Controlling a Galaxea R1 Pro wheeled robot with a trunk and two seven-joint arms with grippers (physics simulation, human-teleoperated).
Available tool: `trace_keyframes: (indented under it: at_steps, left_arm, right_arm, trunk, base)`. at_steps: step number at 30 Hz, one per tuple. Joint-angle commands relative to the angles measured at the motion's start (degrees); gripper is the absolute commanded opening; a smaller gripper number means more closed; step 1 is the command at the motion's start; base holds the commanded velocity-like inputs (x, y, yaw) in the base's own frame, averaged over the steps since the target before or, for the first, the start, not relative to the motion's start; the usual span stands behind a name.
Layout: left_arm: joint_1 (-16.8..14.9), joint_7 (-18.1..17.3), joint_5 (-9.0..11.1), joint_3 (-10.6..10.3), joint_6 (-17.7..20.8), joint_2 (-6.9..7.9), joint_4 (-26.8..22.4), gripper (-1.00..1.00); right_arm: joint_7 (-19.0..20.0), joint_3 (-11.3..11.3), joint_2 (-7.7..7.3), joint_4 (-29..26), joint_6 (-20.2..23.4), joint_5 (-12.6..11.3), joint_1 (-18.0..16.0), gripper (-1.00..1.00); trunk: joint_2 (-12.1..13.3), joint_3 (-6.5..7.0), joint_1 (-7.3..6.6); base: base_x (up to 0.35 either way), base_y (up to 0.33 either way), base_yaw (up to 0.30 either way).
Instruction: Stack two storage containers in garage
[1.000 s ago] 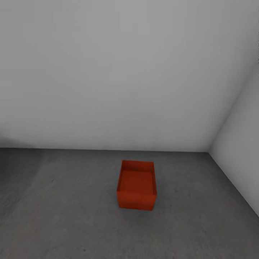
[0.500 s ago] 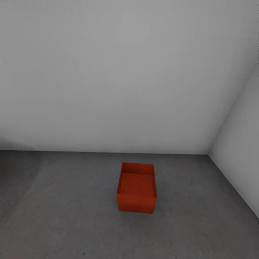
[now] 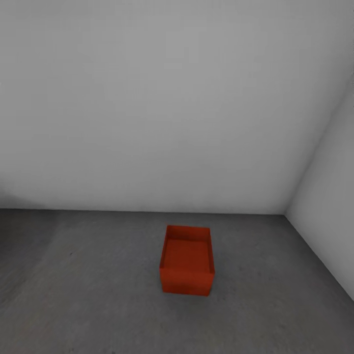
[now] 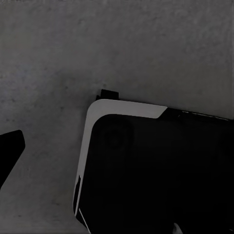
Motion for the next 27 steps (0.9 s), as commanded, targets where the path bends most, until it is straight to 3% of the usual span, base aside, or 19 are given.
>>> trace_keyframes:
  at_steps: [1,27]
  left_arm:
    - [-0.06,-0.24,0.59,-0.48,-0.19,0.01,0.09,1.0]
    - [-0.06,-0.16,0.59,-0.48,-0.19,0.01,0.09,1.0]
  right_arm:
    - [0.06,-0.37,-0.02,0.19,-0.34,0.55,-0.09,1.0]
    - [0.06,-0.37,-0.02,0.19,-0.5,0.62,0.49,1.0]
  trunk:
    - [-0.11,-0.02,0.03]
    - [-0.11,2.34,0.03]
  base:
    - [0.0,0.0,0.0]
    - [0.0,0.0,0.0]
